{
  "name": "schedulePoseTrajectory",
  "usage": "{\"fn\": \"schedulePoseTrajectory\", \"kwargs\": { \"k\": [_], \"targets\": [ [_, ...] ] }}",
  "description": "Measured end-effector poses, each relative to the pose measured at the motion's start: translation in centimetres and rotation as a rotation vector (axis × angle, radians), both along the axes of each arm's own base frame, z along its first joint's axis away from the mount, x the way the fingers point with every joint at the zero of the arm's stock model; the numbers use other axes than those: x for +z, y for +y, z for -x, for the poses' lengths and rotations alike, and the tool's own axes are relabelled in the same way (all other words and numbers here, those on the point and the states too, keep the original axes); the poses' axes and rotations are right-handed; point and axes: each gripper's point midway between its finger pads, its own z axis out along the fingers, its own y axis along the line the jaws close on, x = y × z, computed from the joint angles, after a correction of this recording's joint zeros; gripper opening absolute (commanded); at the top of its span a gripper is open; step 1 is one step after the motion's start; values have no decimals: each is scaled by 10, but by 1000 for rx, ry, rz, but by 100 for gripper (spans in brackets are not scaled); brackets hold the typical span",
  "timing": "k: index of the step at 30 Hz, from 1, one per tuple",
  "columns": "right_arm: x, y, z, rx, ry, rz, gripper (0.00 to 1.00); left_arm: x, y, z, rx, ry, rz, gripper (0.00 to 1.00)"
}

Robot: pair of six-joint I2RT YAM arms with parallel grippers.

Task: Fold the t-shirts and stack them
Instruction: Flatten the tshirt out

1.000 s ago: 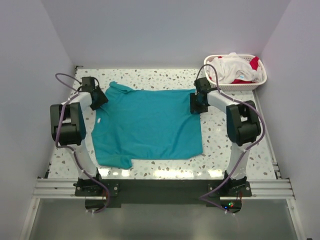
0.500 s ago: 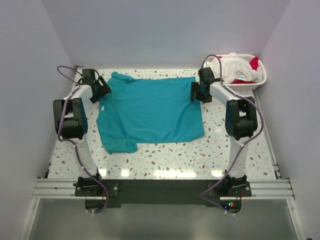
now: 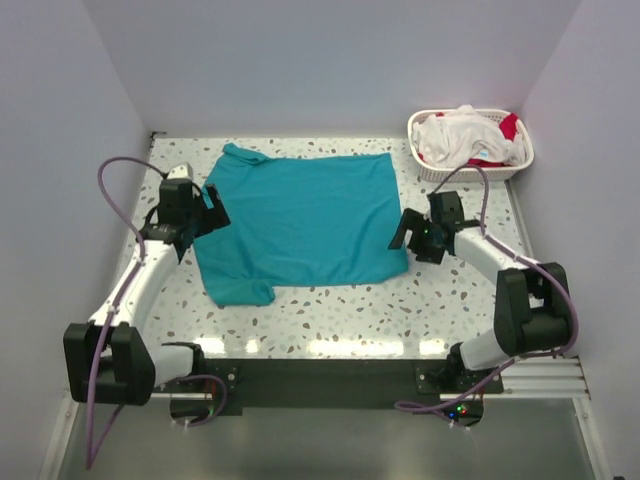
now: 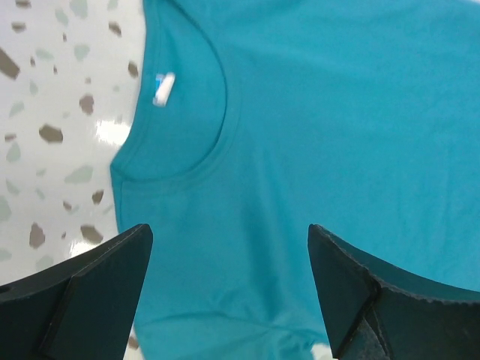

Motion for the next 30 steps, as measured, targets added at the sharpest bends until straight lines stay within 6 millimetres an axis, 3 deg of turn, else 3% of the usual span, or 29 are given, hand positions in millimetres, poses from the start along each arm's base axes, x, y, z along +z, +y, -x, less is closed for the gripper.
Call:
{"fn": "schedulePoseTrajectory", "kwargs": {
  "k": [4, 6, 10, 17, 19, 22, 26, 30],
  "targets": [
    [-28, 6, 22, -64, 58, -68, 79, -34, -2, 35, -26, 75, -24, 90],
    [-25, 8, 18, -102, 23, -109, 74, -42, -1, 42, -31, 96, -33, 90],
    [-27, 13, 18, -156, 11, -166, 64, -46, 0, 43, -39, 105, -47, 89],
    [-29, 23, 27, -173, 61, -228, 31, -53, 3, 44, -30, 128, -58, 81],
    [-23, 25, 30, -162, 82, -239, 26, -53, 3, 44, -29, 128, -59, 79],
    [0, 27, 26, -146, 74, -245, 21, -53, 4, 44, -27, 128, -63, 74],
    [67, 30, 10, -95, -57, -256, 20, -53, 5, 44, -24, 128, -68, 68],
    [111, 16, 7, -88, -166, -179, 36, -53, 5, 44, -21, 129, -70, 69]
  ]
}}
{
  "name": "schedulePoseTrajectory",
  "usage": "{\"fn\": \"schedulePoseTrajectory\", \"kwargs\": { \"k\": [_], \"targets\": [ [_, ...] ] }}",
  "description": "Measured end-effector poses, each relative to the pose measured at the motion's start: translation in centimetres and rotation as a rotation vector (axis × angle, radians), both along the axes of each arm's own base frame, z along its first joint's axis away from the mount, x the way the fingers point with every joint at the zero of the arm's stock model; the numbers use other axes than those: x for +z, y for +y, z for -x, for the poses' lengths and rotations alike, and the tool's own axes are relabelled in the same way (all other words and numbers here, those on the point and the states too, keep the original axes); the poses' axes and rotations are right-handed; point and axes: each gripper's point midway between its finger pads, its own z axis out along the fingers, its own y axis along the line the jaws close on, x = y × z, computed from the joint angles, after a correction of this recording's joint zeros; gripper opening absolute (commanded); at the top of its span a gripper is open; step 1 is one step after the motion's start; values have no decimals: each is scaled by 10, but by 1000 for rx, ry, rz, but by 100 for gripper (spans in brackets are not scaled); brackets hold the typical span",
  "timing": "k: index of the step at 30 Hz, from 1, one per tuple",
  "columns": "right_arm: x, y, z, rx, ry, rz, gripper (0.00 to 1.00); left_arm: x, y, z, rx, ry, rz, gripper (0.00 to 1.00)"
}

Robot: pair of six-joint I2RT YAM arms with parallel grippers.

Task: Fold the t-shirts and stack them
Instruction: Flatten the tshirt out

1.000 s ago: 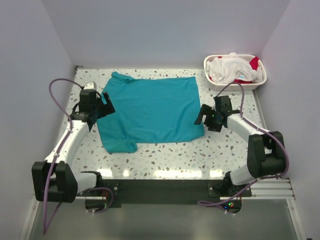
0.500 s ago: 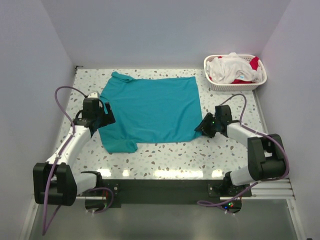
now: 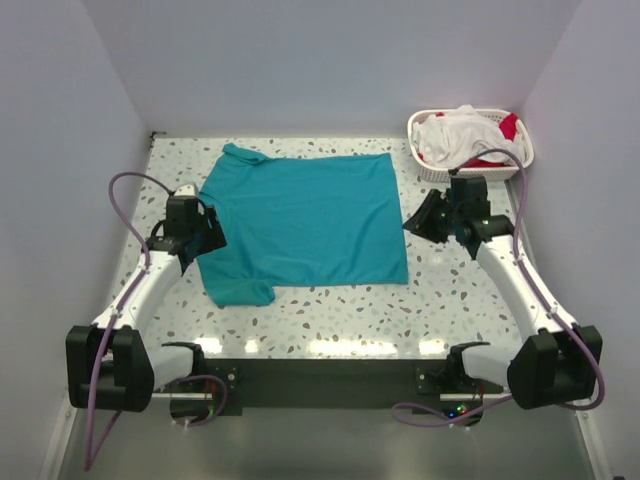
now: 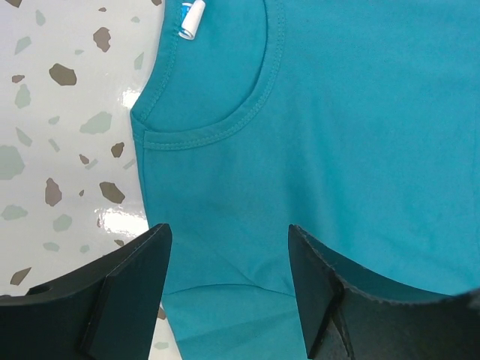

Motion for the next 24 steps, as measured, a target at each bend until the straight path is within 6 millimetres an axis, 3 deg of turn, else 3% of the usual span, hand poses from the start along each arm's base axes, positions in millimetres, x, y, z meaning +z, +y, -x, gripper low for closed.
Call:
{"fn": "schedulePoseTrajectory", "kwargs": {
  "k": [4, 9, 13, 18, 24],
  "targets": [
    [-8, -12, 15, 2, 22, 74, 42, 0, 1, 0, 3, 1, -3, 71],
    [-57, 4, 39, 84, 151, 79, 41, -1, 2, 0, 6, 5, -6, 72],
    [-94, 21, 47, 142, 232, 60, 36, -5, 2, 1, 9, 17, -9, 72],
    [-135, 18, 50, 130, 314, 82, 34, -10, 7, 3, 41, 42, -25, 70],
    [-145, 28, 53, 191, 318, 118, 38, -27, 15, 20, 115, 135, -33, 67]
  ]
}}
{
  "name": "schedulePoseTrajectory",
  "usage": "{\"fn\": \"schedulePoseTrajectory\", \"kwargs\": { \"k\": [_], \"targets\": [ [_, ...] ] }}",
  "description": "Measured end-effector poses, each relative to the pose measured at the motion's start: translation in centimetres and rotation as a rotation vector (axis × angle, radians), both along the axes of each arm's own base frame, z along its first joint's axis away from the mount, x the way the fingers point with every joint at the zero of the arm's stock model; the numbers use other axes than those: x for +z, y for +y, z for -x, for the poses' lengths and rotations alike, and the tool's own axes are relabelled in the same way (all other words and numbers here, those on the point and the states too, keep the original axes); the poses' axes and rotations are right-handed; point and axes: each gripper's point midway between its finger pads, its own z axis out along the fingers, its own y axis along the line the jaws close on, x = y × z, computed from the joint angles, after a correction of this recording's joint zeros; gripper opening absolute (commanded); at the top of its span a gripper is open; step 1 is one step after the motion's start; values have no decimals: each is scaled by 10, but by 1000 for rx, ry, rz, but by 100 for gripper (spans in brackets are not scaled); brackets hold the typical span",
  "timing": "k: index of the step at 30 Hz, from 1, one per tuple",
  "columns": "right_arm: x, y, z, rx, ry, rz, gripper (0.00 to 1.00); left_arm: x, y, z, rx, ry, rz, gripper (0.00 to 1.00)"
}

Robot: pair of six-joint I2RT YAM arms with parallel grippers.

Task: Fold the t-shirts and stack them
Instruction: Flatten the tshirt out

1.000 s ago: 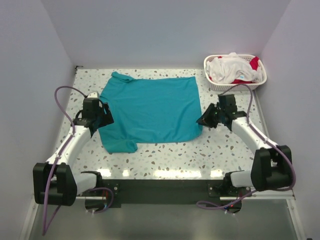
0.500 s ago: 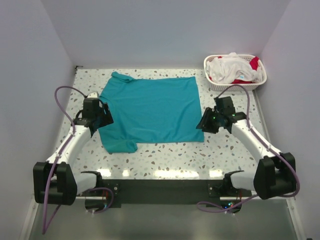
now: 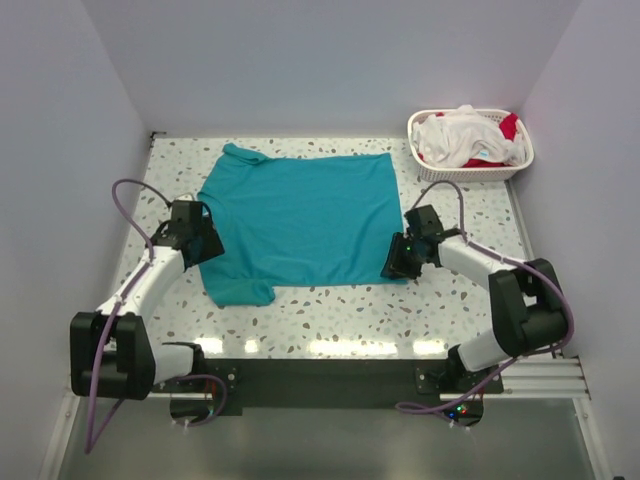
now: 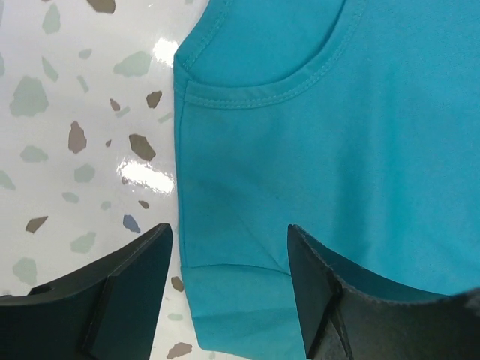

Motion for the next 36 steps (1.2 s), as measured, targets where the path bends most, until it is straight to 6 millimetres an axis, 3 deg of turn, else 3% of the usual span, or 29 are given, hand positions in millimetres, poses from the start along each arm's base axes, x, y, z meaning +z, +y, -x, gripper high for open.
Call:
{"fn": "schedulePoseTrajectory", "kwargs": {
  "k": [4, 7, 11, 17, 19, 24, 27, 36],
  "targets": [
    [16, 41, 4, 190, -77, 13, 45, -5, 0, 9, 42, 29, 16, 67],
    [38, 93, 15, 399, -176, 0, 51, -9, 3, 19, 63, 59, 10, 67],
    [57, 171, 48, 676, -289, -39, 52, -10, 6, 23, 77, 74, -1, 67],
    [48, 266, 101, 1042, -406, -7, 52, 2, 23, 17, 125, 41, -54, 67],
    [41, 292, 113, 1134, -445, 13, 52, 11, 38, 11, 176, 12, -57, 67],
    [23, 334, 125, 1284, -517, 85, 51, 20, 71, 3, 289, -40, -52, 68],
    [15, 352, 121, 1328, -569, 134, 50, 19, 75, 3, 301, -42, -44, 68],
    [0, 360, 97, 1338, -651, 271, 46, 20, 77, 0, 300, -56, -25, 68]
  ]
}}
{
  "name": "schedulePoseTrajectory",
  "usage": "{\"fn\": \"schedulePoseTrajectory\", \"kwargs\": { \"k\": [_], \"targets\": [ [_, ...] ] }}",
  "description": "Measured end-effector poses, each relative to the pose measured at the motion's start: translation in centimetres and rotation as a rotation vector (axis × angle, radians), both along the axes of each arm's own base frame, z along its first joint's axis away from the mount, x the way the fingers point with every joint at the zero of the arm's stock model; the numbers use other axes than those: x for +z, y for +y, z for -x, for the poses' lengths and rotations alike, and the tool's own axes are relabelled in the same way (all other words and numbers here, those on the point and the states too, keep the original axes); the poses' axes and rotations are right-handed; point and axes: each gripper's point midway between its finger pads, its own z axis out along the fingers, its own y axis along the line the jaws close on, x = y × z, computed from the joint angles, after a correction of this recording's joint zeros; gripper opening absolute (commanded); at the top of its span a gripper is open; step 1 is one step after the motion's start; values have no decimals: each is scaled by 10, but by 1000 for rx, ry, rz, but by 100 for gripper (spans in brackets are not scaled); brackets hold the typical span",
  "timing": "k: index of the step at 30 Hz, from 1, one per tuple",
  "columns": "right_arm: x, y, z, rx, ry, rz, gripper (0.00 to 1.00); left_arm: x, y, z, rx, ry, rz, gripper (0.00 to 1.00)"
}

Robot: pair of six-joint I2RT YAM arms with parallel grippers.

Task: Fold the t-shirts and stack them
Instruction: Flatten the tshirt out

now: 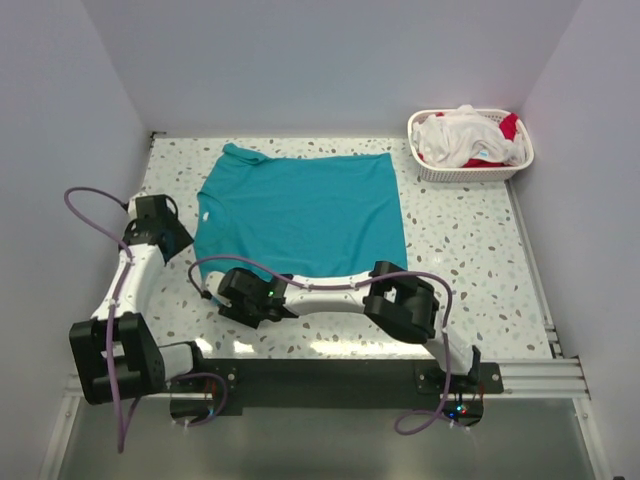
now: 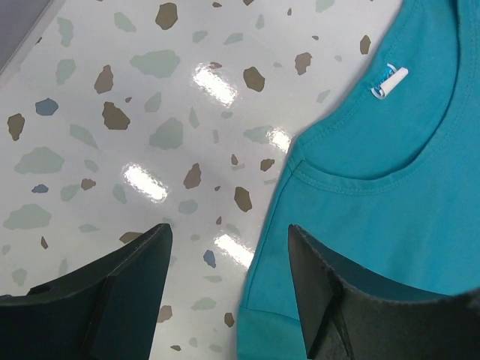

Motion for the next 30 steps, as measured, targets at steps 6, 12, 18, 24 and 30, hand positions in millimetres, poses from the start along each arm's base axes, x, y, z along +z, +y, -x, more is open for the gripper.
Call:
{"fn": "schedulePoseTrajectory", "kwargs": {
  "k": [6, 12, 18, 24, 30],
  "targets": [
    [1, 5, -11, -16, -53, -11, 44, 0, 11, 1, 36, -15, 34, 68],
    [2, 9, -17, -28, -83, -19, 43, -1, 8, -1, 22, -23, 55, 68],
    [3, 5, -28, -58, -123, -5, 44, 0, 5, -2, 12, -29, 67, 68],
    [5, 7, -39, -87, -147, -12, 43, 0, 3, -4, 5, -35, 75, 68],
    [8, 5, -48, -111, -165, -15, 44, 1, 2, -5, -2, -40, 82, 68]
  ]
}}
